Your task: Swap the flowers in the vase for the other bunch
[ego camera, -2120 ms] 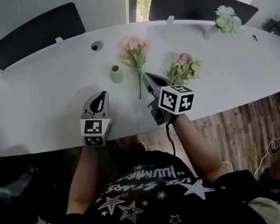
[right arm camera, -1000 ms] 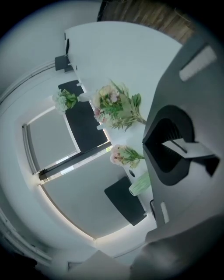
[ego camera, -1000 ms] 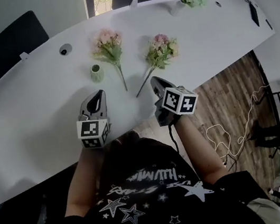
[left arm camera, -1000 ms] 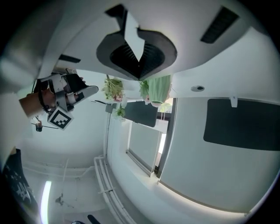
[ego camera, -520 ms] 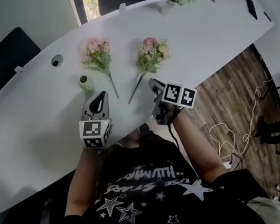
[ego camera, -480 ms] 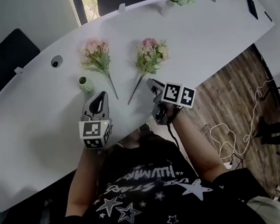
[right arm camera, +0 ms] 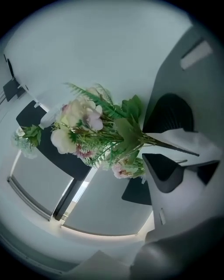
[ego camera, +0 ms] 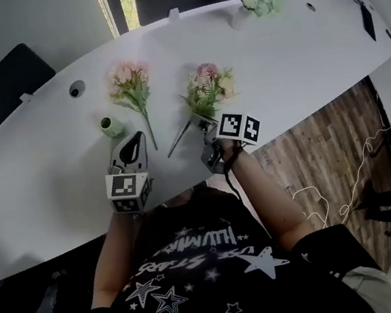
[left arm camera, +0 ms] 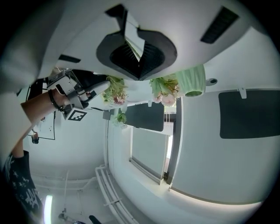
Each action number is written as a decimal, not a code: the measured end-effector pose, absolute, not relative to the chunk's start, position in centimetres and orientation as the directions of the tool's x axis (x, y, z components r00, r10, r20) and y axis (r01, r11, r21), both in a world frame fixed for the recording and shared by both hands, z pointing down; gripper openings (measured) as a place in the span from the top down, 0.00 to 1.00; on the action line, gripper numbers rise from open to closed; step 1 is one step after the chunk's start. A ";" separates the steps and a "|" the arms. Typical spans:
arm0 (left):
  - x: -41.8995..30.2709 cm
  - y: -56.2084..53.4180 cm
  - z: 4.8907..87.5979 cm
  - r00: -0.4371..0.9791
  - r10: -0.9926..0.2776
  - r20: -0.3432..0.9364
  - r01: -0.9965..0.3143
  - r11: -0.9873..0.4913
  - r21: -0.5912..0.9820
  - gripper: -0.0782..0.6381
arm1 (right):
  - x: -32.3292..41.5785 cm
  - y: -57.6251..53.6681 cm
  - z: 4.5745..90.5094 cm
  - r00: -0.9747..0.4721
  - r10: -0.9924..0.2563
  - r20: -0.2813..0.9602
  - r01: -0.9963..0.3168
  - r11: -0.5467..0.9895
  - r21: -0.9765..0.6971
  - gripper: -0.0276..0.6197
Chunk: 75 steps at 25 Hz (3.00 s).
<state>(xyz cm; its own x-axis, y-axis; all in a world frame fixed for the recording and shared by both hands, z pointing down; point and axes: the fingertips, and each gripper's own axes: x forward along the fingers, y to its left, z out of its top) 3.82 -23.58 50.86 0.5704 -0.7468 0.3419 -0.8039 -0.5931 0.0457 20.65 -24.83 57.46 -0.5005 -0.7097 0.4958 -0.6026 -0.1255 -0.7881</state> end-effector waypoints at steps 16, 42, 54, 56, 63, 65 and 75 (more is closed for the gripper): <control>5.5 -22.9 51.1 0.510 -0.773 0.378 -0.842 -0.538 0.037 0.88 | 20.7 -26.3 59.3 -0.550 -0.720 0.423 -0.396 -0.221 -0.891 0.85; 0.5 -22.0 49.3 0.400 -0.852 0.338 -0.911 -0.411 0.041 0.88 | 20.2 -31.3 47.5 -0.580 -0.810 0.086 -0.454 0.235 -0.859 0.88; -4.3 -23.5 49.4 0.427 -0.848 0.315 -0.904 -0.412 0.116 0.63 | 12.0 -31.5 39.4 -0.650 -0.759 -0.034 -0.476 0.442 -0.760 0.88; -4.7 -23.9 49.8 0.430 -0.843 0.323 -0.900 -0.431 0.073 0.55 | 11.0 -31.4 38.6 -0.655 -0.755 -0.042 -0.487 0.463 -0.740 0.88; -4.8 -25.8 51.8 0.470 -0.814 0.341 -0.875 -0.480 0.062 0.47 | 9.0 -31.6 37.6 -0.650 -0.758 -0.047 -0.508 0.480 -0.715 0.88; -4.4 -26.4 51.9 0.500 -0.798 0.336 -0.854 -0.518 0.041 0.47 | 8.7 -31.8 37.3 -0.647 -0.761 -0.050 -0.515 0.485 -0.707 0.88; -3.4 -28.3 52.4 0.536 -0.778 0.327 -0.829 -0.559 0.026 0.47 | 6.4 -33.3 35.9 -0.654 -0.754 -0.067 -0.544 0.530 -0.651 0.88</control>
<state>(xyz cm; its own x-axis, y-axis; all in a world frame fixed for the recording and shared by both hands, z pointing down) -3.37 -28.29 52.41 0.5358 -0.7785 0.3270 -0.8285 -0.5594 0.0260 6.43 -33.33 35.91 -0.6536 -0.7538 -0.0674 -0.5438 0.5297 -0.6509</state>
